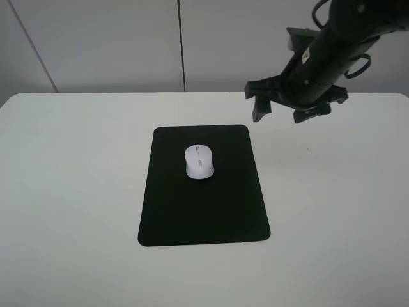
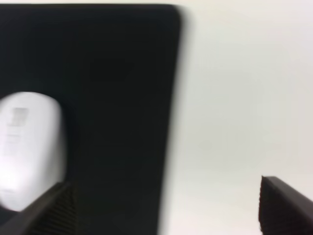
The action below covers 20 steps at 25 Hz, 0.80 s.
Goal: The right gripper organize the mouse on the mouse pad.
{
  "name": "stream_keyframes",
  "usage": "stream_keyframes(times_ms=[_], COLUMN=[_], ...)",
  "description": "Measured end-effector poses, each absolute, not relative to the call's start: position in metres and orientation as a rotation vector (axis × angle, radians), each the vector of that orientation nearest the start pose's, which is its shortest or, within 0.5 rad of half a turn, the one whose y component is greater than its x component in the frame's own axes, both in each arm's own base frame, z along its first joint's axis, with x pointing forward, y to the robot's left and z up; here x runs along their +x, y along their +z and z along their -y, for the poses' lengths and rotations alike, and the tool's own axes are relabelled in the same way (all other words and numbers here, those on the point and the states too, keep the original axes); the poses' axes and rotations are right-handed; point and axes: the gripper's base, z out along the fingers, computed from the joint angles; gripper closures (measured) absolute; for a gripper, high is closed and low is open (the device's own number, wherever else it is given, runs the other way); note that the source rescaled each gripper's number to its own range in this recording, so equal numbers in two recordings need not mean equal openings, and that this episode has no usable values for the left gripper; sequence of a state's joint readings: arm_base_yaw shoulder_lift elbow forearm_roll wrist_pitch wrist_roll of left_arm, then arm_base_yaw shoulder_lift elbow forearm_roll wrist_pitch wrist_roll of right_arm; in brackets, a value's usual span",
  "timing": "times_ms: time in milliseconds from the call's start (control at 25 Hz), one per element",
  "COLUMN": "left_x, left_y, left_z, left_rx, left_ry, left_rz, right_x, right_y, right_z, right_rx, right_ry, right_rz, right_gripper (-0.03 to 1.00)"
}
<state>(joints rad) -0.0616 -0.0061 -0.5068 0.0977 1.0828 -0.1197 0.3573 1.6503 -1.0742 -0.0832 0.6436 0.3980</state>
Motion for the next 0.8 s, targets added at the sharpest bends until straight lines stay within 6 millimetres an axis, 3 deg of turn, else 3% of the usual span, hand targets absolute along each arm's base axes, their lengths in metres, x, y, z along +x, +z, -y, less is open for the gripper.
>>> stream_keyframes(times_ms=[160,360,800], left_x=[-0.007,-0.007,-0.007], left_y=[0.278,0.278,0.278], left_z=[-0.008,-0.008,-0.008], left_rx=[-0.066,-0.066,-0.066], left_ry=[0.004,0.004,0.004], left_rz=[-2.049,-2.049,-2.049], right_x=[0.291,0.26,0.173], right_y=[0.235,0.257,0.314], right_z=[-0.064,-0.025,-0.012], right_rx=[0.055,0.089,-0.014], right_ry=[0.095,0.067,0.062], right_rz=[-2.679,-2.634,-2.423], right_gripper=[0.35,0.35,0.35])
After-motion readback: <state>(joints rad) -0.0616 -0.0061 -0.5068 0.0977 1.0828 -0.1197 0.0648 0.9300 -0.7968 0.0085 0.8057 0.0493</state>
